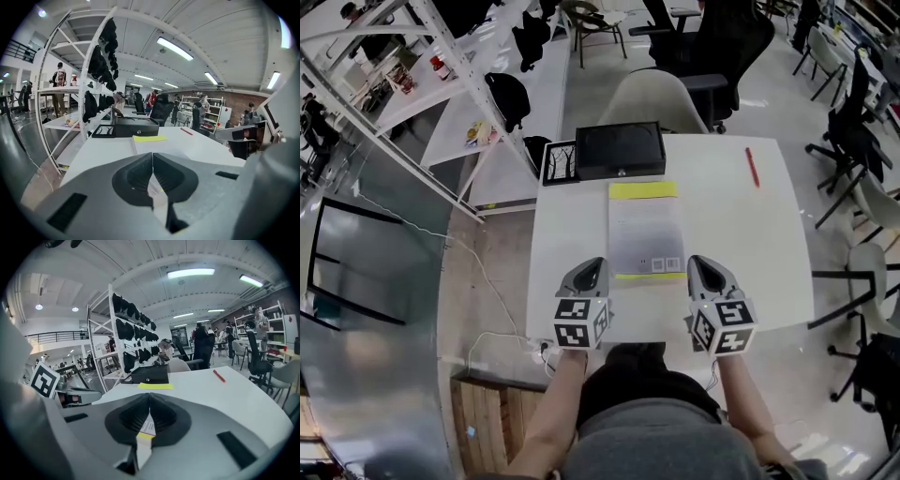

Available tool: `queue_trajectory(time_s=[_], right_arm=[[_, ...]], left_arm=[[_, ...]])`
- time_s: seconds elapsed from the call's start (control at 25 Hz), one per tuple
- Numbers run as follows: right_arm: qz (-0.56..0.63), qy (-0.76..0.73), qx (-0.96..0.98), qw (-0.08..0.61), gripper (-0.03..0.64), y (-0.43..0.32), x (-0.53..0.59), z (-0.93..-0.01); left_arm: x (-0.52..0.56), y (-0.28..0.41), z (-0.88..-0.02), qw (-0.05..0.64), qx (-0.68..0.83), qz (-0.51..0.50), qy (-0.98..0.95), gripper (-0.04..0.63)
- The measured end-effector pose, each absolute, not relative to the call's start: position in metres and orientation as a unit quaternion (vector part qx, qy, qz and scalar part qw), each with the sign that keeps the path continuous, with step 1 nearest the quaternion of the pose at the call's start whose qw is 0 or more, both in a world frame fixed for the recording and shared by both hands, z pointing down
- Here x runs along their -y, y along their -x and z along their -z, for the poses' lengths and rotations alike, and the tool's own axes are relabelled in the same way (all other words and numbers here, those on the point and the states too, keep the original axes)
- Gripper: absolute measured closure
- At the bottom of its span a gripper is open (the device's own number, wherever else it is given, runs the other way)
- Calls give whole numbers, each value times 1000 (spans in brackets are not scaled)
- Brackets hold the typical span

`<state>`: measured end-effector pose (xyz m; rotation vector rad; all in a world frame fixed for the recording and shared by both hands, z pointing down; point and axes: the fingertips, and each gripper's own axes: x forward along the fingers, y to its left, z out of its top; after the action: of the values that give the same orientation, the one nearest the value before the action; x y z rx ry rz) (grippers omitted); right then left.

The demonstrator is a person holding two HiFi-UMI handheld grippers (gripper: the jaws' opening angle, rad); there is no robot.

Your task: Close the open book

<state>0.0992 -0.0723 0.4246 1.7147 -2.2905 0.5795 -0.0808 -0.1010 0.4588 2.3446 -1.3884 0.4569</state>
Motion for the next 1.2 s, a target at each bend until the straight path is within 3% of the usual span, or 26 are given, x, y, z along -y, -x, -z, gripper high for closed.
queue_trajectory(time_s=[1.2], right_arm=[[-145, -605, 780, 74, 615, -126, 62, -394]], left_arm=[[90, 81, -432, 159, 504, -137, -838, 588]])
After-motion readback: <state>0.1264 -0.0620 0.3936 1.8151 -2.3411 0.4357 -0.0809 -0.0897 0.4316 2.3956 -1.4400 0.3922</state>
